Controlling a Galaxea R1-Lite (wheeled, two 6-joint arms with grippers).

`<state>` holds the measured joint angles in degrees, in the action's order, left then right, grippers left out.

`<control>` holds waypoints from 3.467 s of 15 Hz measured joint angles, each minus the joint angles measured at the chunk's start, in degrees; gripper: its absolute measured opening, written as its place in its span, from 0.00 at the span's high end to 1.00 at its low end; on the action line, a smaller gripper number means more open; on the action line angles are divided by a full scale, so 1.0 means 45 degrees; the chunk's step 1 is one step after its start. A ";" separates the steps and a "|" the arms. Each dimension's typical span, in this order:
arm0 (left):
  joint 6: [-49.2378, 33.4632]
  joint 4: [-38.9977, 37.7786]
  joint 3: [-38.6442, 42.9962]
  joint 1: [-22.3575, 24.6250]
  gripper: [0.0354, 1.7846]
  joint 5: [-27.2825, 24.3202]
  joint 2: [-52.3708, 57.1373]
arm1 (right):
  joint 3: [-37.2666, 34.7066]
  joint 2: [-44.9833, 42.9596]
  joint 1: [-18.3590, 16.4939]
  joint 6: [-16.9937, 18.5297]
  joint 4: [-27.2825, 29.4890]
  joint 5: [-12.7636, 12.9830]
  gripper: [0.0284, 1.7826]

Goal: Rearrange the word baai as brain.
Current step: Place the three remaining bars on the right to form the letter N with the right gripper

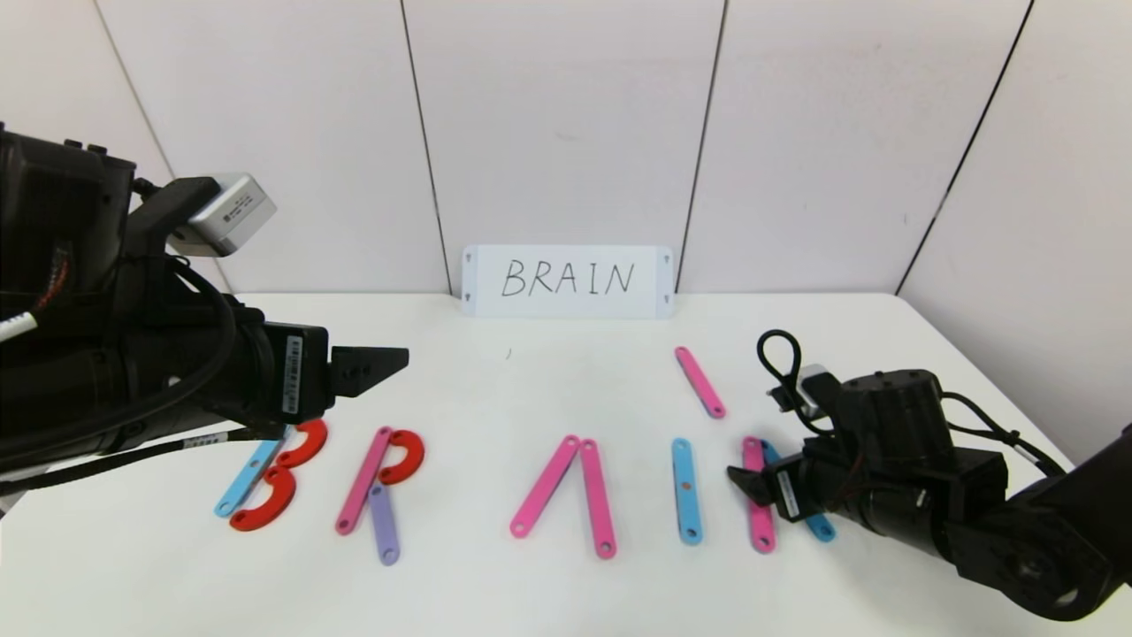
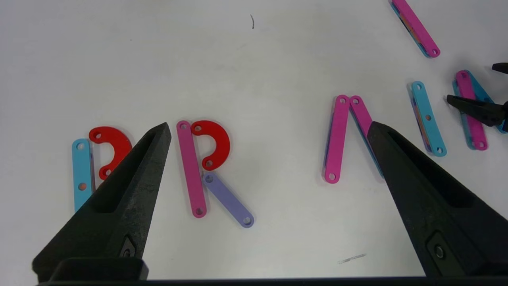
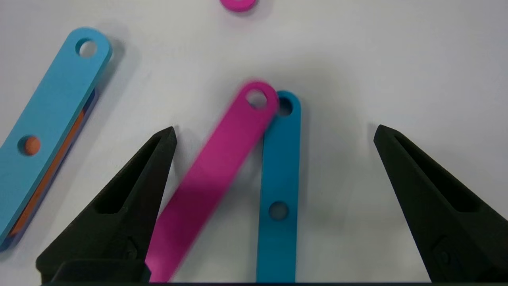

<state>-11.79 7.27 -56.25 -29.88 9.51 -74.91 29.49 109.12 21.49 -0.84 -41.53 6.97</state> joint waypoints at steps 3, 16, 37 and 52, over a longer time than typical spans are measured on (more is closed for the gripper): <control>0.0000 0.0000 0.0000 0.0000 0.03 -0.0003 0.0011 | 0.0068 0.0222 -0.0016 0.0049 -0.0043 0.0043 0.03; 0.0157 0.0000 0.0079 -0.0041 0.03 -0.0003 0.0098 | 0.0203 -0.0948 -0.0767 0.0011 -0.0209 0.0666 0.03; 0.0135 -0.0024 0.0049 -0.0024 0.03 -0.0003 0.0098 | -0.0461 -0.0666 -0.1262 0.0095 -0.0287 0.0582 0.03; 0.0141 -0.0024 0.0035 -0.0024 0.03 0.0016 0.0103 | -0.0331 0.0027 -0.1097 0.0041 -0.1092 0.0628 0.03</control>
<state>-11.15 7.16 -56.09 -29.99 9.58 -74.45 28.00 109.24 16.55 -0.66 -46.45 9.80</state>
